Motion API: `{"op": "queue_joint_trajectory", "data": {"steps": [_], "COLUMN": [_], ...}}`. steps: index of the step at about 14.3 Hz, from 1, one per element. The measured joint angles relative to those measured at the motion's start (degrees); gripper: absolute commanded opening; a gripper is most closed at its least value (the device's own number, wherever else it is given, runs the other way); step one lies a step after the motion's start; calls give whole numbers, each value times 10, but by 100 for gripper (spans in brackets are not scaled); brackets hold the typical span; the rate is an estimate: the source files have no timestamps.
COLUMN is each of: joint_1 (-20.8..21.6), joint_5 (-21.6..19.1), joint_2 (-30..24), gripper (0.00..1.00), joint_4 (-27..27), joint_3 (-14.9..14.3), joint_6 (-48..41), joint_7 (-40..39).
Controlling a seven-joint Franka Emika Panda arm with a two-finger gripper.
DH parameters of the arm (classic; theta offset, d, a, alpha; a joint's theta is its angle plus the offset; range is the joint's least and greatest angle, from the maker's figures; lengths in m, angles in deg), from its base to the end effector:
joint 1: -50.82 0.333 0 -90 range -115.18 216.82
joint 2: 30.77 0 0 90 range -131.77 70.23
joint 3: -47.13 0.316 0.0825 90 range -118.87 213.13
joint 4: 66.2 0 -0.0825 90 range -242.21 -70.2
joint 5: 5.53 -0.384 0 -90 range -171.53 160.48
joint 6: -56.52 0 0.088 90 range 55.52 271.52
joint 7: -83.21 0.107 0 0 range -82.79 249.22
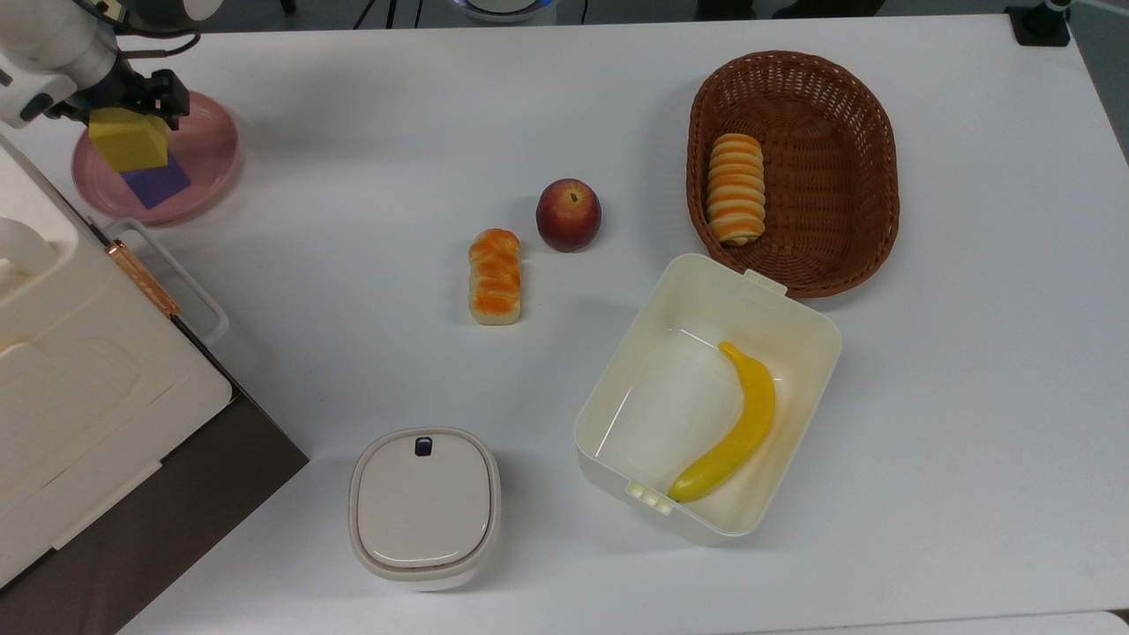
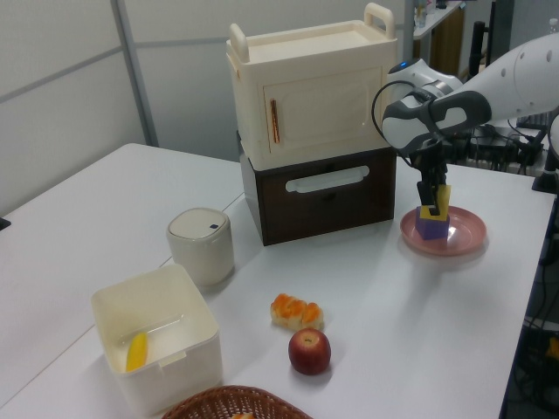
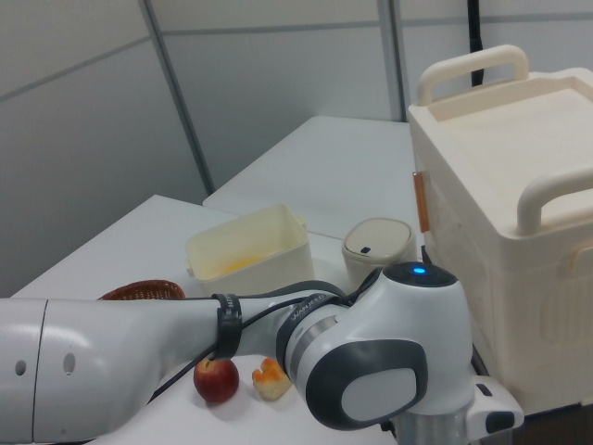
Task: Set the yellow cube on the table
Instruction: 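Lift the yellow cube off the purple cube and lower it onto the table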
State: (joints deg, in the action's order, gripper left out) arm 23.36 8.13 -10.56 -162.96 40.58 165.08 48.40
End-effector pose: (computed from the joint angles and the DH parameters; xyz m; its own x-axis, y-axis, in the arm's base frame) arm 0.5233 -0.3661 0.3855 0.9588 0.0907 -0.2693 0.1258 -0.9853 0.1158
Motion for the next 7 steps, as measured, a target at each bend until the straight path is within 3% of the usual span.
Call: {"op": "queue_joint_trajectory", "data": {"steps": [7], "joint_1": [12], "joint_5": [0], "joint_2": [-20], "gripper": [47], "joint_4": [17], "joint_3": [8], "joint_6": [-8], "joint_7": [0]}}
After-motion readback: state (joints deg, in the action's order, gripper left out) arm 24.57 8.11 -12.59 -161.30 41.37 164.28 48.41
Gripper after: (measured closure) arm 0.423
